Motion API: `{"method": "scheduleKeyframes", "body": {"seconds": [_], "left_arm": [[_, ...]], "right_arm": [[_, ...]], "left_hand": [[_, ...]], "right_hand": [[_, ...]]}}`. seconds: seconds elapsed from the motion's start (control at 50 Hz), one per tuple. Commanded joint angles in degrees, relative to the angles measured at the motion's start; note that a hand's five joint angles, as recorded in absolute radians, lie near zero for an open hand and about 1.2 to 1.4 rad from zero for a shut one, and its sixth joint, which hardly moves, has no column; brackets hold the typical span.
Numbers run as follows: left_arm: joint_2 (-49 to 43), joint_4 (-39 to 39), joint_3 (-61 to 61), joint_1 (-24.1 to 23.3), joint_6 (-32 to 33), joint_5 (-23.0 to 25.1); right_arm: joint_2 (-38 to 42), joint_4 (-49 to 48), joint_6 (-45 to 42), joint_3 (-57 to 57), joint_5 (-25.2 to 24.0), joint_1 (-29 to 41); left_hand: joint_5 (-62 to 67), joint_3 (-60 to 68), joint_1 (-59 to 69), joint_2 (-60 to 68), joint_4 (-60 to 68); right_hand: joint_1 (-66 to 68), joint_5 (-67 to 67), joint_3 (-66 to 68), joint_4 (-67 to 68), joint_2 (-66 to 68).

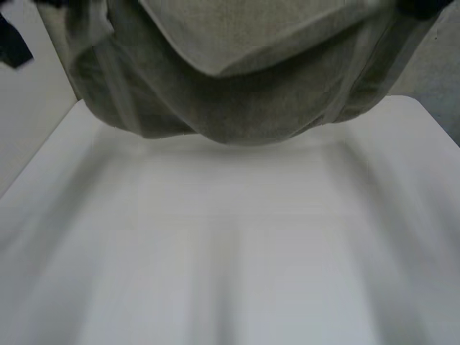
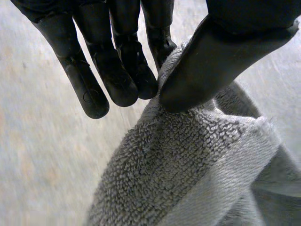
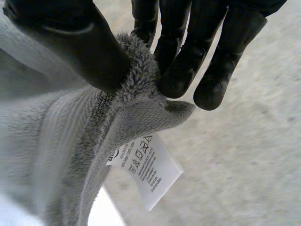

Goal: Fold the towel.

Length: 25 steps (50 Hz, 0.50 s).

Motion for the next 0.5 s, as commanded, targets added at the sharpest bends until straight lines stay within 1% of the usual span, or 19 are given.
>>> {"method": "scheduleKeyframes", "body": {"seconds": [0.02, 0.04, 0.06, 0.1, 0.12, 0.16, 0.18, 0.2, 0.22, 0.26, 0.28, 0.32, 0.34, 0.36, 0.38, 0.42, 0.5], "left_arm": [[2.0, 1.8, -18.6, 3.5, 2.5, 6.4], [2.5, 2.7, -23.3, 5.1, 4.0, 8.0], [2.5, 2.7, -23.3, 5.1, 4.0, 8.1], [4.8, 4.4, -32.0, 7.1, 7.0, 10.9], [4.8, 4.4, -32.0, 7.2, 7.0, 11.0], [6.8, 5.4, -38.8, 7.8, 9.4, 12.5], [6.9, 5.5, -38.8, 7.8, 9.4, 12.5], [8.1, 5.5, -41.4, 7.9, 10.2, 13.0], [8.1, 5.5, -41.4, 7.9, 10.2, 13.0], [12.3, 5.5, -45.3, 8.2, 10.6, 13.4], [12.3, 5.5, -45.3, 8.2, 10.6, 13.4], [17.2, 5.5, -47.8, 9.3, 10.2, 14.0], [17.2, 5.5, -47.8, 9.3, 10.2, 14.0], [19.5, 5.5, -48.4, 10.0, 9.9, 14.6], [19.5, 5.5, -48.4, 10.0, 9.9, 14.6], [23.3, 5.5, -48.5, 11.3, 9.1, 15.8], [24.9, 5.6, -47.8, 12.2, 7.0, 16.5]], "right_arm": [[-2.4, 2.4, -9.3, 18.8, -5.7, -4.3], [-3.6, 2.4, -12.1, 24.5, -6.7, -5.5], [-3.6, 2.4, -12.1, 24.5, -6.7, -5.5], [-7.1, 2.0, -17.8, 35.7, -7.8, -7.2], [-7.1, 2.0, -17.8, 35.8, -7.8, -7.2], [-10.0, 1.4, -22.5, 44.5, -8.2, -9.2], [-10.0, 1.4, -22.6, 44.6, -8.2, -9.2], [-11.5, 1.0, -23.8, 48.0, -8.3, -9.9], [-11.5, 1.0, -23.8, 48.0, -8.3, -9.9], [-15.4, 0.3, -24.1, 52.7, -9.5, -11.6], [-15.5, 0.3, -24.1, 52.7, -9.5, -11.7], [-20.4, 0.2, -24.1, 55.7, -13.3, -15.2], [-20.4, 0.2, -24.1, 55.8, -13.3, -15.3], [-22.6, 0.4, -24.0, 56.6, -15.5, -17.3], [-22.7, 0.4, -24.0, 56.6, -15.5, -17.3], [-25.6, 0.6, -23.9, 57.4, -19.2, -20.5], [-26.1, 0.6, -23.8, 57.0, -20.6, -22.3]], "left_hand": [[4.3, 2.8, 7.2, 2.6, 2.0], [4.3, 2.8, 7.2, 2.6, 2.0], [4.3, 2.8, 7.2, 2.6, 2.0], [4.3, 2.8, 7.2, 2.6, 2.0], [4.3, 2.8, 7.2, 2.6, 2.0], [4.3, 2.8, 7.2, 2.6, 2.0], [4.3, 2.8, 7.2, 2.6, 2.0], [4.3, 2.8, 7.2, 2.6, 2.0], [4.3, 2.8, 7.2, 2.6, 2.0], [4.3, 2.8, 7.2, 2.6, 2.0], [4.3, 2.8, 7.2, 2.6, 2.0], [4.3, 2.8, 7.2, 2.6, 2.0], [4.3, 2.8, 7.2, 2.6, 2.0], [4.3, 2.8, 7.2, 2.6, 2.0], [4.3, 2.8, 7.2, 2.6, 2.0], [4.3, 2.8, 7.2, 2.6, 2.0], [4.3, 2.8, 7.2, 2.6, 2.0]], "right_hand": [[3.8, 3.6, 3.0, 3.1, 4.1], [3.8, 3.6, 3.0, 3.1, 4.1], [3.8, 3.6, 3.0, 3.1, 4.1], [3.8, 3.6, 3.0, 3.1, 4.1], [3.8, 3.6, 3.0, 3.1, 4.1], [3.8, 3.6, 3.0, 3.1, 4.1], [3.8, 3.6, 3.0, 3.1, 4.1], [3.8, 3.6, 3.0, 3.1, 4.1], [3.8, 3.6, 3.0, 3.1, 4.1], [3.8, 3.6, 3.0, 3.1, 4.1], [3.8, 3.6, 3.0, 3.1, 4.1], [3.8, 3.6, 3.0, 3.1, 4.1], [3.8, 3.6, 3.0, 3.1, 4.1], [3.8, 3.6, 3.0, 3.1, 4.1], [3.8, 3.6, 3.0, 3.1, 4.1], [3.8, 3.6, 3.0, 3.1, 4.1], [3.8, 3.6, 3.0, 3.1, 4.1]]}}
